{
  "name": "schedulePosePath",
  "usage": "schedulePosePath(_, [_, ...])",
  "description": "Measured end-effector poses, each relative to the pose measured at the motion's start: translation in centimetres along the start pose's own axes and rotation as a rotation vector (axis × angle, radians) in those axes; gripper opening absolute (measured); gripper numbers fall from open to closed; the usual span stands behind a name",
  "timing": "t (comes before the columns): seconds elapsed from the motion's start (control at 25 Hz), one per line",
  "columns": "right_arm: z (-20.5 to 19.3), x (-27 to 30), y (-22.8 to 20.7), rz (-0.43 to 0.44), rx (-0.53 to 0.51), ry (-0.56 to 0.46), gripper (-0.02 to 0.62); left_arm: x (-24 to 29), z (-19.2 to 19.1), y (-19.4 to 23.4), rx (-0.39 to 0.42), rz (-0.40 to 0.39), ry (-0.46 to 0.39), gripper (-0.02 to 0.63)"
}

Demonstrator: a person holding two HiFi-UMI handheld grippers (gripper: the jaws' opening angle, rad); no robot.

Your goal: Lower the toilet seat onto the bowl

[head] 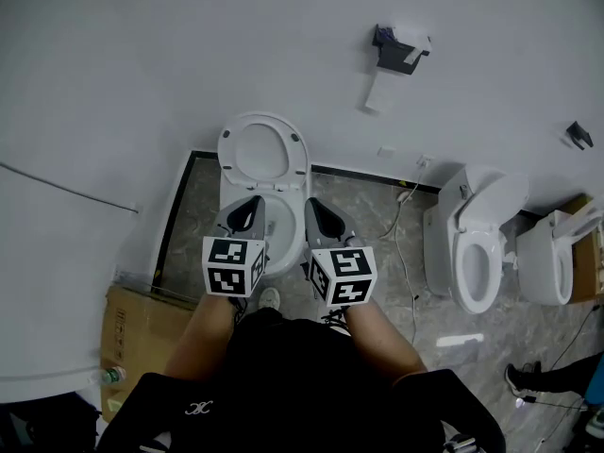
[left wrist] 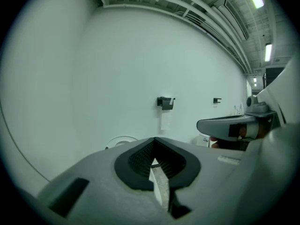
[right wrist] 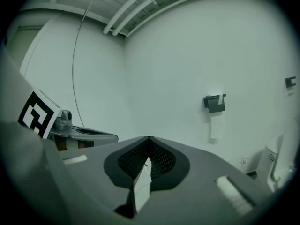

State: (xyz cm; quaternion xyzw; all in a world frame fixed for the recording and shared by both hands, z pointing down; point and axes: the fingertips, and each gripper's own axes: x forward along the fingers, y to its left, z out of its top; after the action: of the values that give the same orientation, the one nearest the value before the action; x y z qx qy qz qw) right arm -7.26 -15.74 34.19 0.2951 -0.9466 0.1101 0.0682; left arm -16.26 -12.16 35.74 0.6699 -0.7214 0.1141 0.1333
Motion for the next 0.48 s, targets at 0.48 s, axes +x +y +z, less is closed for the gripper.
schedulePosePath(0.48, [0.0, 5.7, -3.4, -0.162, 0.052, 0.031, 0.008, 8.1, 1.1, 8.5, 0.098, -0.045, 0.048, 0.008])
